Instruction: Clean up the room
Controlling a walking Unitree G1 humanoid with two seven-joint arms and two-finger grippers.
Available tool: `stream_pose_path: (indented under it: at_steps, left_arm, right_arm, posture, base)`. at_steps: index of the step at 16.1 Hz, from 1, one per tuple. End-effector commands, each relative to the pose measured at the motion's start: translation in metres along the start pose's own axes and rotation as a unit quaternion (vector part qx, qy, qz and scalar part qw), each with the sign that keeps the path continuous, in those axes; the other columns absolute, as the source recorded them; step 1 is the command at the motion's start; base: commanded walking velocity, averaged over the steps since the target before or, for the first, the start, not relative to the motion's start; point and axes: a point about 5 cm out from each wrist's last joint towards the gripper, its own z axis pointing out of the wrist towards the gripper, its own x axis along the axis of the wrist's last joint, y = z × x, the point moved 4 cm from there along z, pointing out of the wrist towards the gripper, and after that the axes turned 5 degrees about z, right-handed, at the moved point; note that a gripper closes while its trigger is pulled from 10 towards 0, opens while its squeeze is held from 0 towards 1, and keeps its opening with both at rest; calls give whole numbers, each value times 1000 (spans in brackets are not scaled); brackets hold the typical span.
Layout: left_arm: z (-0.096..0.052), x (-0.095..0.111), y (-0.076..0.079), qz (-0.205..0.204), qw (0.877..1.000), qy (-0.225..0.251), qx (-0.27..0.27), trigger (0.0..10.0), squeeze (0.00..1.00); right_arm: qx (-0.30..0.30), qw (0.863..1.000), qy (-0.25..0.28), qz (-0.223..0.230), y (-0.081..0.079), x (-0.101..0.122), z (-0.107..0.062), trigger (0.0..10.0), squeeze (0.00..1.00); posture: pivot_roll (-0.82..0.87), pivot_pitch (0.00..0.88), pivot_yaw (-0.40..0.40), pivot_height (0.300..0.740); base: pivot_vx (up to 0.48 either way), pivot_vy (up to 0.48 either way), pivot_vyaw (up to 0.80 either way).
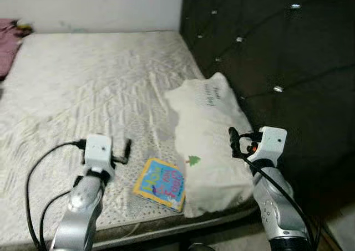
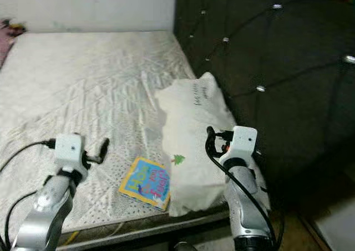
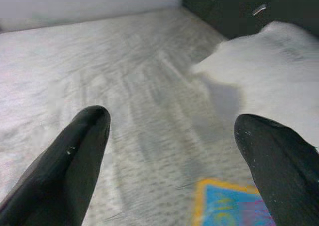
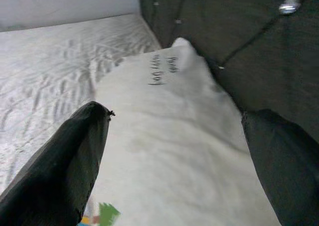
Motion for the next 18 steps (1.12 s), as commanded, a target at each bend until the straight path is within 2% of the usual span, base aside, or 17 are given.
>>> stream_pose_path:
  at_steps: [1,2,3,6,8,11,16,18]
  left_arm:
    - [-4,22,3,-17,998,63,-10,10000,0]
    - [-12,30,-10,-10,995,92,41,10000,0]
    - [-18,34,-18,-3,992,108,70,10000,0]
    - [-28,26,-33,21,988,78,132,10000,0]
    - [-26,26,-31,24,990,76,116,10000,0]
    - [-26,23,-21,0,994,84,76,10000,0]
    - [-24,26,-16,-8,994,85,74,10000,0]
    - [-24,26,-13,-10,994,85,70,10000,0]
  right_arm:
    - [14,1000,6,2,-3,3,-1,10000,0]
    - [29,1000,7,-1,-6,4,-5,10000,0]
    - [36,999,7,-3,-6,4,-7,10000,0]
    - [37,999,-3,1,-5,-2,-10,10000,0]
    - [36,999,2,2,-7,1,-10,10000,0]
    - [35,999,4,6,-6,2,-13,10000,0]
    - [41,999,1,5,-7,2,-15,10000,0]
    - [45,999,0,3,-9,2,-15,10000,0]
  posture:
    - [-32,65,-52,740]
    - [-44,63,-47,740]
    - [-44,66,-48,740]
    - [-25,79,-57,740]
    - [-29,93,-48,740]
    - [-41,99,-45,740]
    - [-43,118,-48,740]
    - [-42,127,-49,715]
  base:
    - [0,0,0]
    - [0,0,0]
    - [0,0,0]
    - [0,0,0]
    - [0,0,0]
    - [0,0,0]
    - [0,0,0]
    - [0,0,0]
